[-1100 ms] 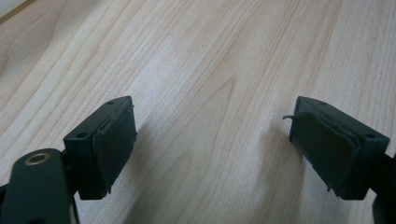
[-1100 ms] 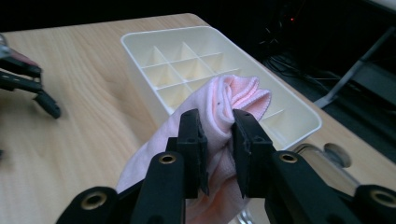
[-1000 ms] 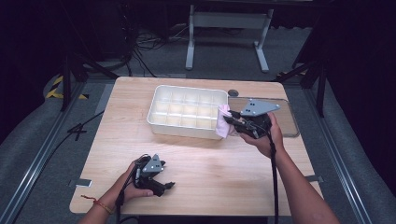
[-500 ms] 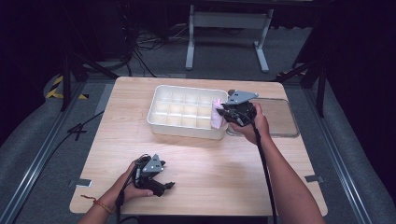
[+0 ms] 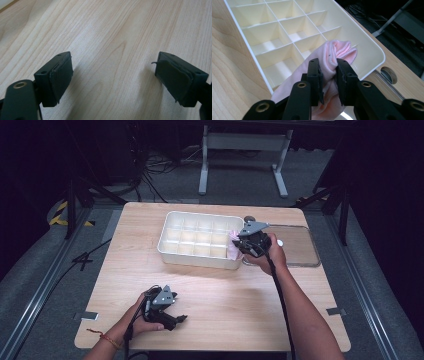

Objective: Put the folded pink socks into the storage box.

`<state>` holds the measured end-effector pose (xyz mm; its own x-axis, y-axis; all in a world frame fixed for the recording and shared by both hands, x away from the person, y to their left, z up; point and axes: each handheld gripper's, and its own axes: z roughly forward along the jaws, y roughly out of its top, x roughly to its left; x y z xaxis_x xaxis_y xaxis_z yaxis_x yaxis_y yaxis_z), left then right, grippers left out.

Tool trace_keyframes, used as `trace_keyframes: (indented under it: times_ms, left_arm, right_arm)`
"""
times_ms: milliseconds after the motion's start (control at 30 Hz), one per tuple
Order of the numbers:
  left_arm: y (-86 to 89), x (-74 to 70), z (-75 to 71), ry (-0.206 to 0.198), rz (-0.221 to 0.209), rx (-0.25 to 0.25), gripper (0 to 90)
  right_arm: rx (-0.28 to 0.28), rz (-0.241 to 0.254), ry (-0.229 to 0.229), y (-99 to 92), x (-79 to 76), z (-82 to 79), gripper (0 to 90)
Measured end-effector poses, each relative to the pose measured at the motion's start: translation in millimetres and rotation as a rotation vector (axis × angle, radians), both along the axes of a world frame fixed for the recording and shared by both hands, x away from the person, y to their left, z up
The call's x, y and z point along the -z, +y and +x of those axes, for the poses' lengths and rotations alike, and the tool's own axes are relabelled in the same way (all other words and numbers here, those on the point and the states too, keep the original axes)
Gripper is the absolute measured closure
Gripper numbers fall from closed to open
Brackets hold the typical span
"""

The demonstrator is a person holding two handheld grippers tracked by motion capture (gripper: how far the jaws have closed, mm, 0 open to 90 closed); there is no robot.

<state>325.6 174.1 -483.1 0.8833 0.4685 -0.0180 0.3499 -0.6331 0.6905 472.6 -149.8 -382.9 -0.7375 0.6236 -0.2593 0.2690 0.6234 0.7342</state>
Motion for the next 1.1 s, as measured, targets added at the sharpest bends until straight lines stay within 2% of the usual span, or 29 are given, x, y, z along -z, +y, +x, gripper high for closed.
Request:
trace_keyframes:
  times_ms: [167,200,333,400,467,533,700,800,867,900,933,1000,1100]
  left_arm:
    - [-0.2,0.2,-0.2,0.002,-0.005,-0.001,15.0]
    - [-0.3,0.3,-0.3,0.003,-0.008,-0.003,15.0]
    - [-0.3,0.3,-0.3,0.003,-0.008,-0.003,15.0]
    - [-0.3,0.3,-0.3,0.003,-0.008,-0.003,15.0]
    - [-0.2,0.1,-0.2,0.002,-0.003,-0.002,15.0]
    - [-0.3,0.4,-0.2,0.002,-0.008,-0.003,15.0]
    - [-0.3,0.4,-0.2,0.002,-0.008,-0.003,15.0]
    - [-0.3,0.4,-0.2,0.002,-0.008,-0.003,14.9]
    - [-0.3,0.4,-0.2,0.002,-0.007,-0.003,15.0]
    - [-0.4,0.5,-0.3,0.002,-0.009,-0.003,15.0]
    - [-0.3,0.4,-0.2,0.001,-0.007,-0.002,15.0]
    - [-0.4,0.4,-0.3,0.001,-0.007,-0.004,15.0]
    - [0.0,0.1,0.0,-0.001,-0.001,0.000,15.0]
  right_arm:
    - [0.014,-0.035,-0.007,1.6,4.0,2.1,74.7]
    - [0.024,-0.053,-0.020,2.5,4.6,2.2,74.8]
    - [0.034,-0.048,-0.032,4.0,7.0,2.4,74.8]
    - [0.019,-0.031,-0.025,5.4,7.2,1.4,74.8]
    - [0.006,-0.040,-0.033,6.9,7.6,0.0,74.7]
    - [-0.017,-0.039,-0.009,7.1,10.3,-0.6,74.7]
    - [-0.038,-0.076,0.017,8.3,17.5,0.3,74.5]
    - [-0.062,-0.125,0.037,11.9,18.8,1.6,74.4]
    - [-0.071,-0.131,0.039,12.9,18.9,1.6,74.3]
    - [-0.097,-0.158,0.064,14.6,20.8,2.8,74.3]
    - [-0.105,-0.177,0.062,15.2,21.8,3.6,74.3]
    - [-0.121,-0.187,0.075,16.1,23.2,4.3,74.2]
    - [-0.153,-0.224,0.120,20.5,27.8,7.0,74.2]
